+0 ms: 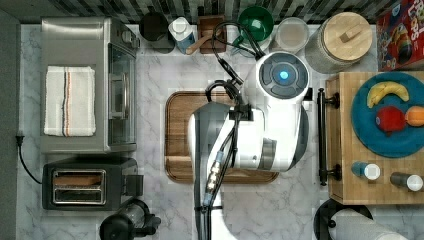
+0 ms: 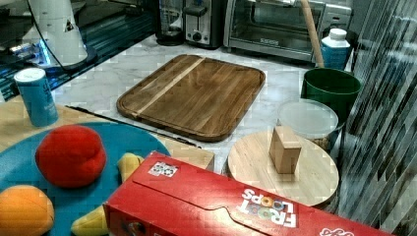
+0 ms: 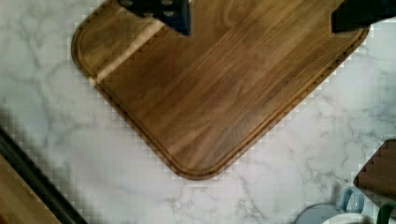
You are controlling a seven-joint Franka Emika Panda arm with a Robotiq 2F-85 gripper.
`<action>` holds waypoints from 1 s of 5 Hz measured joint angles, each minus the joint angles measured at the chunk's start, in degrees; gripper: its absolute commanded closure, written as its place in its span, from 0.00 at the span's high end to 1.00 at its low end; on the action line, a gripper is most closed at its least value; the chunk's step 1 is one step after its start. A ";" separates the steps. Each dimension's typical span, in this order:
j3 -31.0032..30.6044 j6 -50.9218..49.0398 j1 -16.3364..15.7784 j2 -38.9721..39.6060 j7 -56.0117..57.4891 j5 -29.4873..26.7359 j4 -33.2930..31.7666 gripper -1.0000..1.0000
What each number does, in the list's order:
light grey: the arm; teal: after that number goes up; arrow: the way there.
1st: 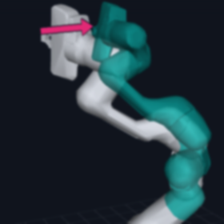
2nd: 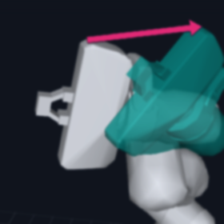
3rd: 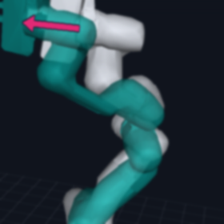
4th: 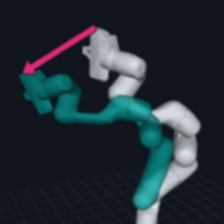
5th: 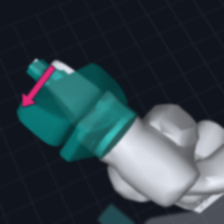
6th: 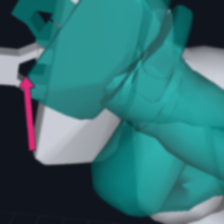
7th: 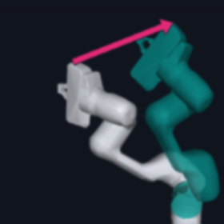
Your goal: Open the drawer.
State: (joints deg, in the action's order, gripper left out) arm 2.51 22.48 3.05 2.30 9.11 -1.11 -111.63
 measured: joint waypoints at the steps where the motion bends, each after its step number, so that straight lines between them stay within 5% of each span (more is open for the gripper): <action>1: 0.24 -1.06 0.56 -1.61 11.20 0.61 -2.97 1.00; 3: 1.66 -2.81 1.07 -2.33 30.84 4.19 -6.43 1.00; 5: 3.01 9.83 3.25 -2.84 38.45 9.25 -10.91 1.00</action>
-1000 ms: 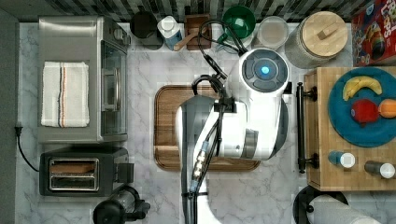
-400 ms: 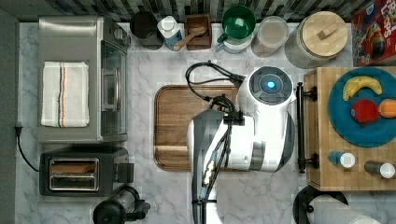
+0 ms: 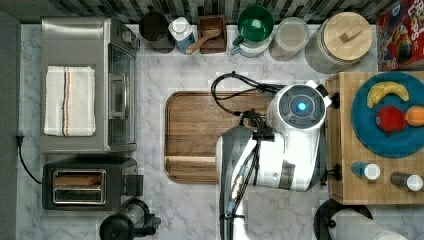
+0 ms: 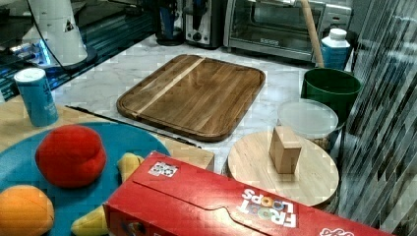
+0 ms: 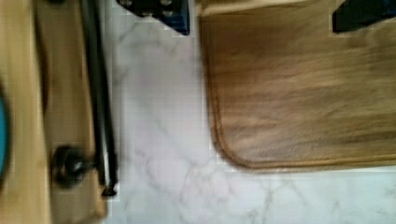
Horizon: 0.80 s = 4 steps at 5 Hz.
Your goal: Open the drawer.
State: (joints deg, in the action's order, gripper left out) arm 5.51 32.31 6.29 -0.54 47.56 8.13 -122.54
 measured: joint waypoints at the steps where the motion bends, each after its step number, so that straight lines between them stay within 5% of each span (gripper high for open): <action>1: 1.43 2.71 1.19 0.17 5.65 0.47 -1.01 1.00; 4: 6.33 17.04 5.65 1.82 16.84 0.41 -4.03 1.00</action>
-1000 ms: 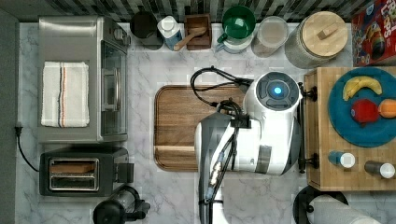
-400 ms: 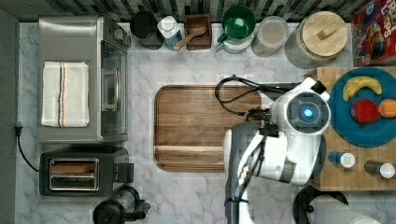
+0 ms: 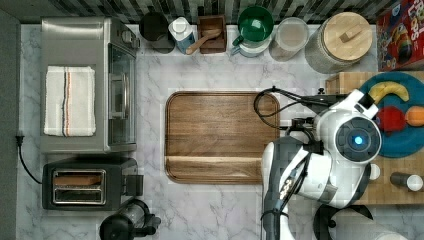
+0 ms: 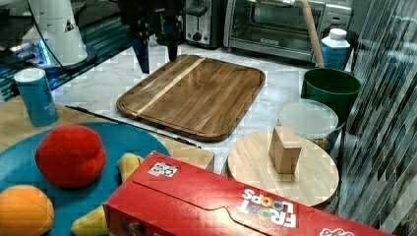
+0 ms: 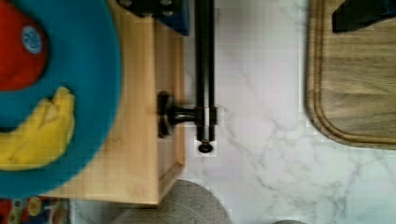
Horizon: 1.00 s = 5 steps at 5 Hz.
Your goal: Open the drawer.
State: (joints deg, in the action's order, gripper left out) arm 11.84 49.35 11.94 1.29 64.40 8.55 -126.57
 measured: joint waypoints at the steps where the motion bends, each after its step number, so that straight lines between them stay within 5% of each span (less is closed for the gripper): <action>1: 1.18 3.89 1.00 0.31 0.67 0.00 -1.45 1.00; 5: 1.80 12.09 3.41 2.61 3.80 -3.02 -10.85 1.00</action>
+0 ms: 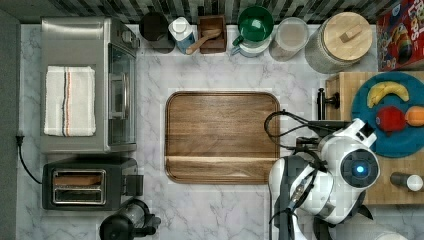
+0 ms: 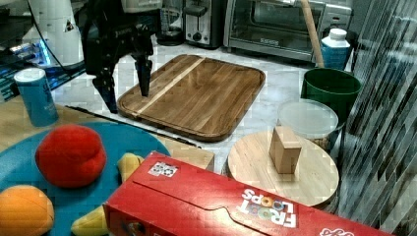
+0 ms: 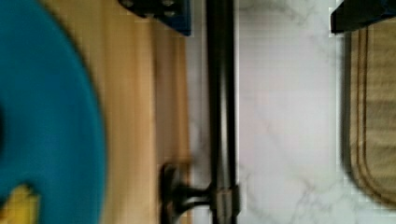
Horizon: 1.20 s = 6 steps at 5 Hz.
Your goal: Open the drawer.
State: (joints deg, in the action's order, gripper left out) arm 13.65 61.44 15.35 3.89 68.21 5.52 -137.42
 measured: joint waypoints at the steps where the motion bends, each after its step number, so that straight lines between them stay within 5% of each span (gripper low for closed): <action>1: -1.04 1.79 -0.01 2.11 0.00 0.56 -0.67 1.00; 3: -1.68 12.48 0.10 5.65 -0.06 0.58 -1.45 1.00; 6: -0.86 12.03 -0.01 5.63 -2.24 0.52 -1.45 1.00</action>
State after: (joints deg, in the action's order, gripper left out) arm 12.79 73.47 15.33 9.53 65.97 6.04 -138.88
